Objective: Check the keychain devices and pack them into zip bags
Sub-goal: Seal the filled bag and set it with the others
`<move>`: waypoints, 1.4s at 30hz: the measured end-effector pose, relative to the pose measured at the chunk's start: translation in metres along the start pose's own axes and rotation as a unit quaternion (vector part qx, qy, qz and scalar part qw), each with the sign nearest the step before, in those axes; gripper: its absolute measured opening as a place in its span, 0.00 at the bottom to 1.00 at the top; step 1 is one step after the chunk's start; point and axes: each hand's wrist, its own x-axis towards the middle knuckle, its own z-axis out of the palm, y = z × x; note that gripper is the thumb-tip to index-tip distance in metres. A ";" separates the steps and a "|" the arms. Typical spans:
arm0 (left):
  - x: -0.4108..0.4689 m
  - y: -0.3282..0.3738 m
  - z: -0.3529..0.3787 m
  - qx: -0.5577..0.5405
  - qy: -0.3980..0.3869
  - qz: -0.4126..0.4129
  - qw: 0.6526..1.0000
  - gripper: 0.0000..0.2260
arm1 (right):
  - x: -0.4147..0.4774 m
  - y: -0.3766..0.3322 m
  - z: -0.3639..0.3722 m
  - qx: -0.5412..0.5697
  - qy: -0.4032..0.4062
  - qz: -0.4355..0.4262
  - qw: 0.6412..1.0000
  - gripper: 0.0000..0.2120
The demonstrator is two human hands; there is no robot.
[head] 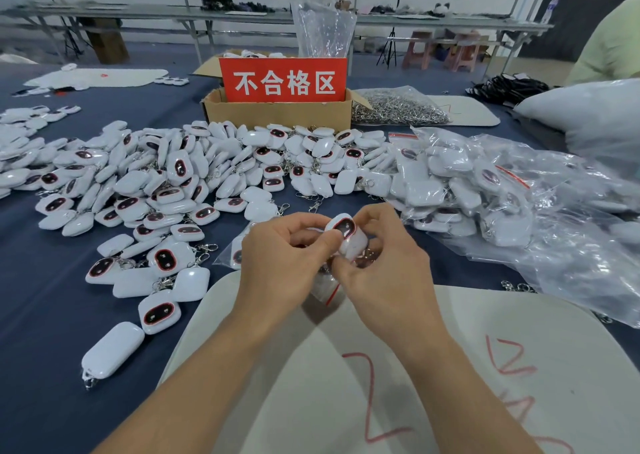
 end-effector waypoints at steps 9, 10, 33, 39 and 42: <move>0.003 0.003 -0.004 -0.044 -0.110 -0.003 0.993 0.09 | 0.009 -0.001 -0.006 0.245 -0.067 0.144 0.956 0.15; 0.003 0.004 -0.003 -0.049 -0.105 0.004 0.993 0.09 | 0.009 0.000 -0.006 0.251 -0.075 0.146 0.954 0.15; -0.008 0.001 0.002 0.379 -0.055 0.018 0.924 0.17 | 0.019 0.001 -0.014 0.306 0.066 0.233 0.921 0.19; -0.003 -0.003 0.002 0.387 -0.036 -0.012 0.921 0.10 | 0.017 0.011 -0.016 0.159 0.060 0.194 0.966 0.03; -0.004 -0.005 0.004 0.335 -0.003 -0.011 0.942 0.08 | 0.015 0.012 -0.012 0.121 0.047 0.205 0.970 0.02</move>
